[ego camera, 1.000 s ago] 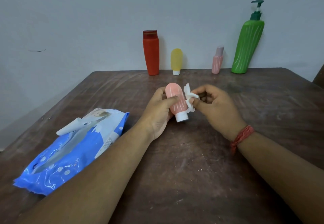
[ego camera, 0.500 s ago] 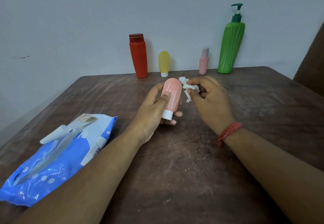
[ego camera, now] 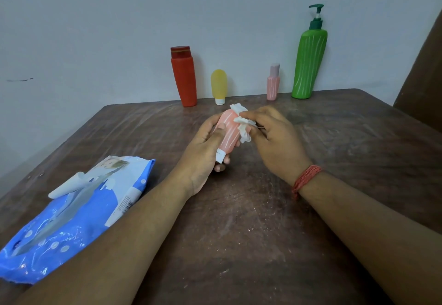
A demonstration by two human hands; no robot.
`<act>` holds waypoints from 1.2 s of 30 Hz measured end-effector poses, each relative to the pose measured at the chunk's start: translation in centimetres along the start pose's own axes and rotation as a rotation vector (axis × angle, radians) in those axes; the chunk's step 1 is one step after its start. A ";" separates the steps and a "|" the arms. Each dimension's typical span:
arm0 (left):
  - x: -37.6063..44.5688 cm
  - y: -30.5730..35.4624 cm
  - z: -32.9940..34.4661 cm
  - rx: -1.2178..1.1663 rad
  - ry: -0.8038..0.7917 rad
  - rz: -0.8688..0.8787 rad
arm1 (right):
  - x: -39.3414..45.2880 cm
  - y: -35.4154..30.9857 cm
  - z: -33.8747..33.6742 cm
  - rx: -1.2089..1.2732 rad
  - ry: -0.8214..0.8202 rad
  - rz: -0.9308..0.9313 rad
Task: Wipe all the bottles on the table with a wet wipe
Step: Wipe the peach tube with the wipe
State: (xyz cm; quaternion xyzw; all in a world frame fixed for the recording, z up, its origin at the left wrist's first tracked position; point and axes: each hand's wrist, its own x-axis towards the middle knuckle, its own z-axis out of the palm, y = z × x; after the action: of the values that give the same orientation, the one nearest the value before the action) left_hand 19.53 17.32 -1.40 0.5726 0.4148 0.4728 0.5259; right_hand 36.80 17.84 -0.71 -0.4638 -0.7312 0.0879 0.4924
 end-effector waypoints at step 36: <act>-0.2 0.7 -0.1 -0.155 -0.063 -0.061 | 0.1 -0.1 -1.5 -0.360 -0.020 -0.303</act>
State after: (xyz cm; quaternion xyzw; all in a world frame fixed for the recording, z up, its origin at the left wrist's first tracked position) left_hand 19.35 17.12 -0.67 0.5318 0.3773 0.4692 0.5955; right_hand 37.87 17.34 0.14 -0.4281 -0.8013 -0.1141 0.4020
